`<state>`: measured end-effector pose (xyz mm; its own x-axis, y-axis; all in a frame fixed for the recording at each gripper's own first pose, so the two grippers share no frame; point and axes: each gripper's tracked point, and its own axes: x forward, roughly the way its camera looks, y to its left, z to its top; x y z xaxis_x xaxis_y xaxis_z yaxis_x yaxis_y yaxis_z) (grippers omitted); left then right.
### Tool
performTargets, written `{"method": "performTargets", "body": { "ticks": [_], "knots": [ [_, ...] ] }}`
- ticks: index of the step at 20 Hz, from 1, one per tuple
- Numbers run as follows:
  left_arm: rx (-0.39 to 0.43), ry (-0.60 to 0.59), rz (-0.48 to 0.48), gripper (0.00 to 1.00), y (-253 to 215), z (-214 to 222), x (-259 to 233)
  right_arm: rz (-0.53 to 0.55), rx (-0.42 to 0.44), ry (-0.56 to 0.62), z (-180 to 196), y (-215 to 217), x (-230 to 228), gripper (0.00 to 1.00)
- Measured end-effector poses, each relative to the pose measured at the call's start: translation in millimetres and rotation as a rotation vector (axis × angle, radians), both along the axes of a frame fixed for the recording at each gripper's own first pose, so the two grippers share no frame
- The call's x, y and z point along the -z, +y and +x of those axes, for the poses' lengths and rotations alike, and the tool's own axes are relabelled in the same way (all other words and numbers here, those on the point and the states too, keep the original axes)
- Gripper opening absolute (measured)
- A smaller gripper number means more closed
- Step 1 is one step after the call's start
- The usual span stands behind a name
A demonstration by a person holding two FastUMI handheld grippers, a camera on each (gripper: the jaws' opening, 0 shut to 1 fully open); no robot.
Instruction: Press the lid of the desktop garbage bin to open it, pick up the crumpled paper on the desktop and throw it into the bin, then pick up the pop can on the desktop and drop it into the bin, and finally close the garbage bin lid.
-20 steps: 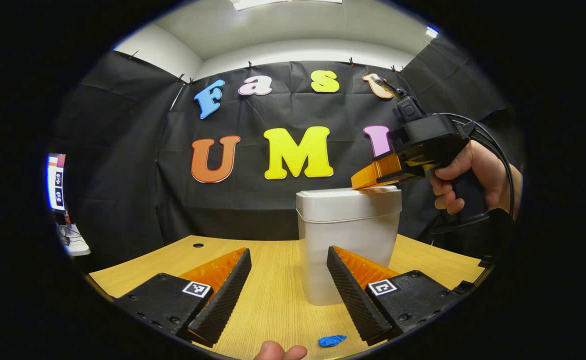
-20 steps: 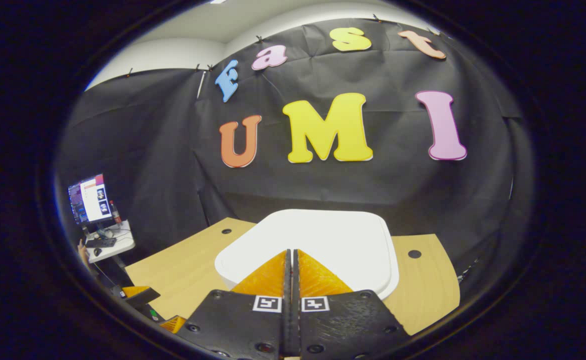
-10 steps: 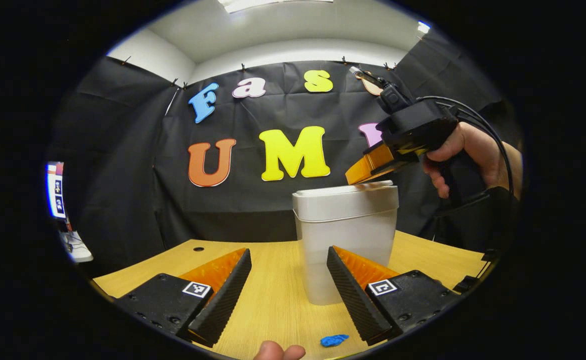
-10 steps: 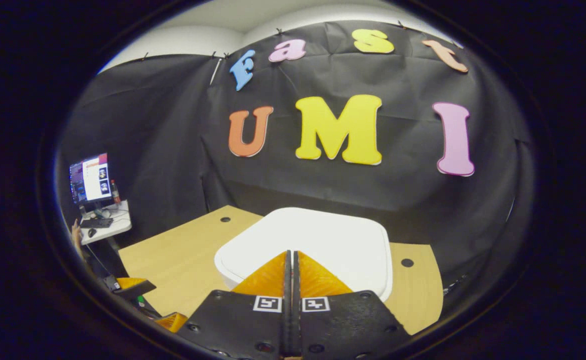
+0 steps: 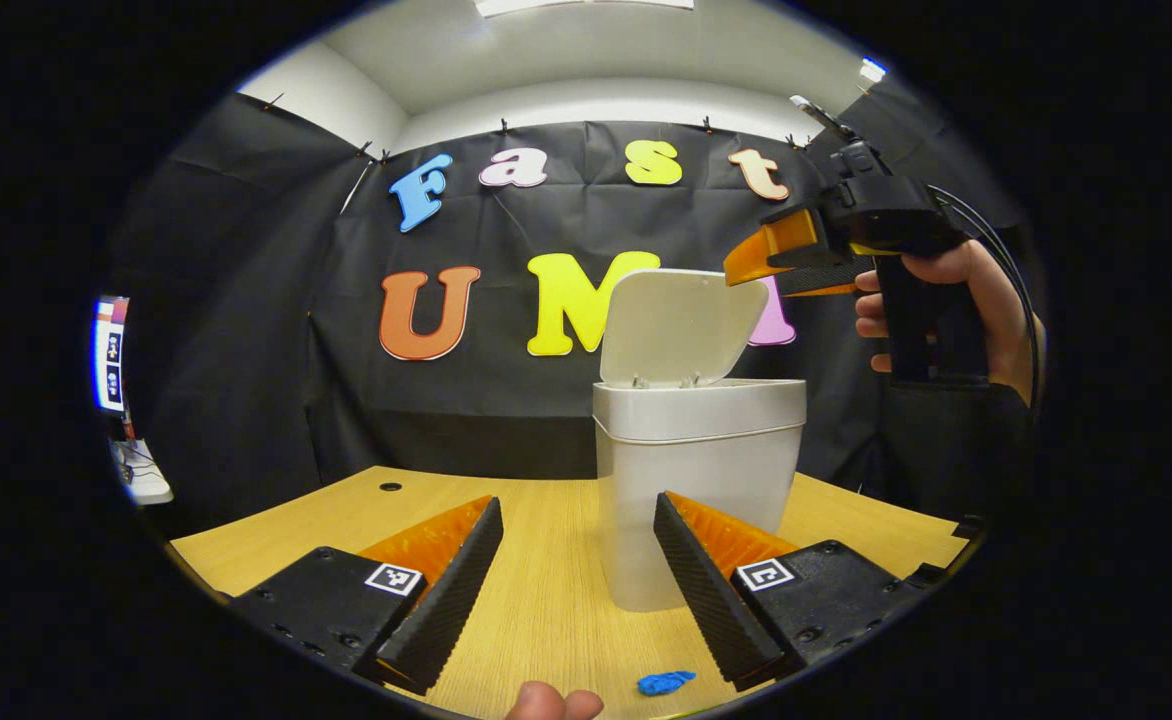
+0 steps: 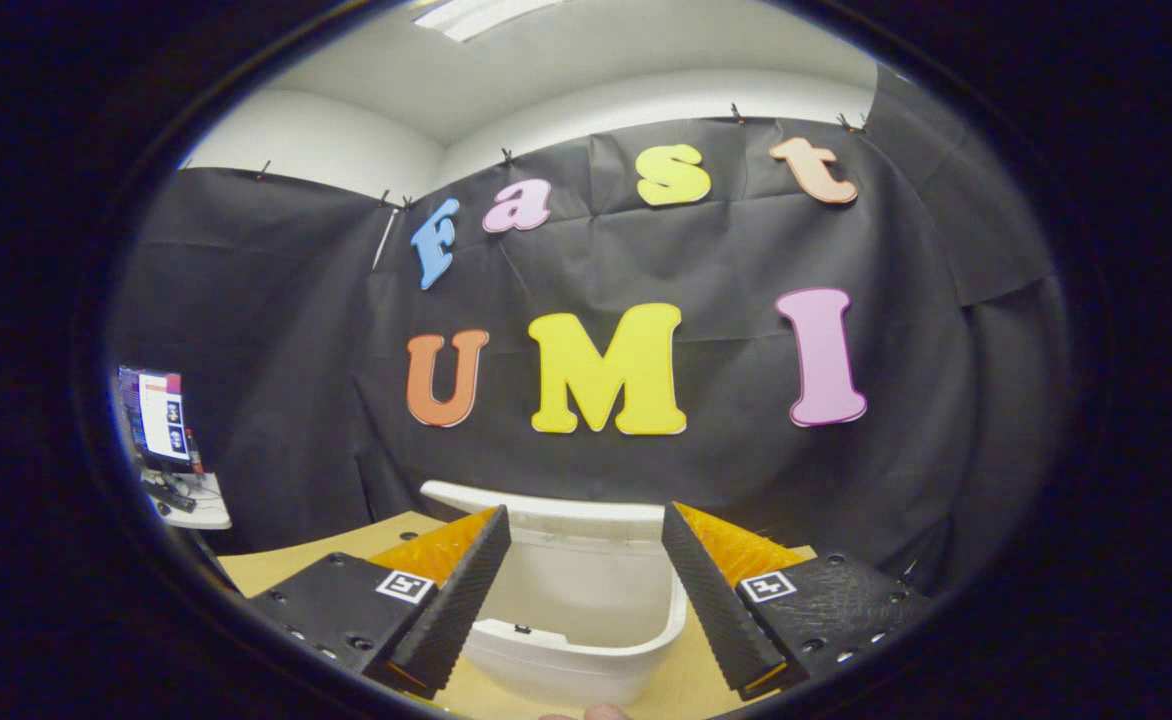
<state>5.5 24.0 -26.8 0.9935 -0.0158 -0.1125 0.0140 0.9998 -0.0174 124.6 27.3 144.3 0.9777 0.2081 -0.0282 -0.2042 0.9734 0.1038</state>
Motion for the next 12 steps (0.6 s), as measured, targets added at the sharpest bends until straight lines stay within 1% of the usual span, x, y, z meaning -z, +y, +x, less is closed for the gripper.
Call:
{"method": "performTargets", "body": {
  "ticks": [1,3,4,5,6,7,9,12],
  "knots": [
    [-0.008,0.000,0.003,0.98,3.3,0.3,1.2,0.009,-0.001,-0.002,-4.5,0.4,1.1,0.95],
    [-0.019,0.013,0.002,0.98,7.8,1.5,7.0,-0.002,0.057,0.002,-8.0,-14.4,9.2,0.95],
    [-0.025,0.017,-0.005,0.98,9.6,2.1,8.7,-0.001,0.069,-0.007,-13.2,-18.4,11.7,0.94],
    [-0.030,0.021,-0.014,0.98,11.0,0.5,9.3,0.004,0.070,-0.016,-20.0,-17.6,14.8,0.95],
    [-0.034,0.023,-0.024,0.98,12.0,0.6,8.2,0.006,0.074,-0.017,-25.9,-18.6,20.3,0.94],
    [-0.037,0.028,-0.038,0.98,12.9,1.2,8.1,0.008,0.076,-0.016,-32.2,-20.9,28.7,0.96],
    [-0.043,0.031,-0.060,0.98,12.1,0.9,6.6,0.022,0.068,-0.009,-44.1,-22.6,41.8,0.96],
    [-0.031,0.041,-0.067,0.97,3.7,-1.7,6.8,0.047,0.067,0.000,-62.6,-30.8,58.0,0.96]
  ]
}}
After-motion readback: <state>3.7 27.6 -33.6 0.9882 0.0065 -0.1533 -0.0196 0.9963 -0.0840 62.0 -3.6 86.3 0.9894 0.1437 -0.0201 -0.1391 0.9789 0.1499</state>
